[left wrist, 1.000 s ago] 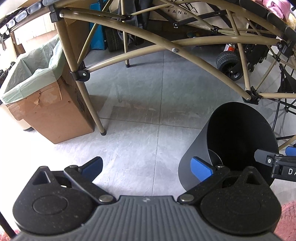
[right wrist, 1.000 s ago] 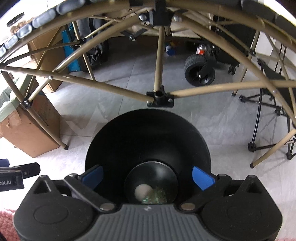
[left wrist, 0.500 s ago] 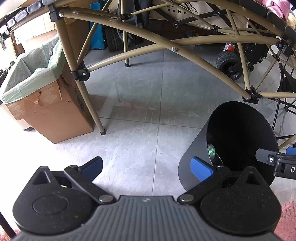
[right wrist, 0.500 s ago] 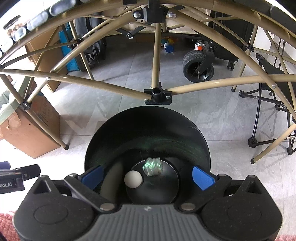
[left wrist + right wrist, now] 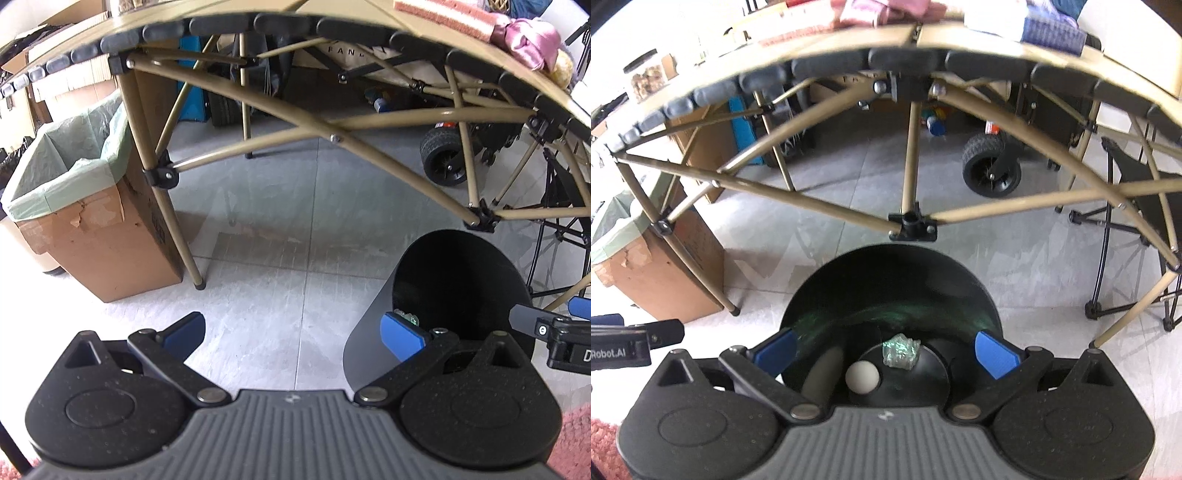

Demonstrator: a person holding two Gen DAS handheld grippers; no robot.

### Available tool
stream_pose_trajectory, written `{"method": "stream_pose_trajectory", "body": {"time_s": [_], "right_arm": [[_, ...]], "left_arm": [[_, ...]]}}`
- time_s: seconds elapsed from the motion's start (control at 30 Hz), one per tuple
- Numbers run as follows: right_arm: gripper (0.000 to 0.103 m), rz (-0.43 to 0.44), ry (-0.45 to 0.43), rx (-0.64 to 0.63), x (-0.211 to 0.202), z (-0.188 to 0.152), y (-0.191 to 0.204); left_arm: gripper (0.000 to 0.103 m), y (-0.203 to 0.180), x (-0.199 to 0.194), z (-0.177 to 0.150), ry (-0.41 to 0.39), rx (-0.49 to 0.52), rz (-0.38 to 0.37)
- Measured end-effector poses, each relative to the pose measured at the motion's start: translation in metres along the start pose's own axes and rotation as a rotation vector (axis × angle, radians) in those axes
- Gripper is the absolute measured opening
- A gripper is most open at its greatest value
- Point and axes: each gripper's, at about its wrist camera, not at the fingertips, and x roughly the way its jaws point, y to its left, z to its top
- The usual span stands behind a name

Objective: Collect trash
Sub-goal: 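Raise both tools back toward the table items, then move both tools over the table, left toward the pink bow, right toward the blue tissue pack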

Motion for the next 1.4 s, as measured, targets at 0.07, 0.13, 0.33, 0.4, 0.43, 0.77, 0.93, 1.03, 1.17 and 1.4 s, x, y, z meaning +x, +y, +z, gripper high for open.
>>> {"method": "stream_pose_trajectory", "body": {"time_s": [0.07, 0.13, 0.33, 0.4, 0.43, 0.77, 0.93, 1.03, 1.17, 1.4], "right_arm": [[0.103, 0.001, -0.024, 0.0, -0.007, 0.001, -0.002], [0.103, 0.002, -0.052, -0.004, -0.016, 0.002, -0.005], [0.103, 0.025, -0.141, -0.021, -0.045, 0.002, -0.01], [0.103, 0.037, -0.175, -0.023, -0.057, 0.001, -0.013], [0.103, 0.045, -0.191, -0.023, -0.063, 0.001, -0.015], [0.103, 0.068, -0.378, -0.014, -0.114, 0.002, -0.033], [0.103, 0.032, -0.481, -0.016, -0.134, 0.016, -0.045], [0.103, 0.004, -0.53, -0.032, -0.14, 0.027, -0.052], [0.103, -0.001, -0.587, -0.02, -0.14, 0.044, -0.064], [0.103, -0.034, -0.632, 0.01, -0.12, 0.077, -0.081]], "left_arm": [[0.103, -0.001, -0.005, 0.0, -0.018, 0.001, -0.004], [0.103, -0.002, -0.011, 0.001, -0.045, 0.0, -0.008], [0.103, -0.008, -0.033, 0.001, -0.14, 0.007, -0.036], [0.103, -0.012, -0.044, -0.001, -0.184, 0.015, -0.044], [0.103, -0.014, -0.048, -0.002, -0.205, 0.021, -0.047], [0.103, -0.035, -0.089, -0.001, -0.364, 0.048, -0.092], [0.103, -0.049, -0.109, 0.01, -0.431, 0.051, -0.121], [0.103, -0.057, -0.114, 0.019, -0.456, 0.056, -0.129], [0.103, -0.065, -0.117, 0.034, -0.487, 0.046, -0.141], [0.103, -0.081, -0.112, 0.065, -0.523, 0.03, -0.151]]}}
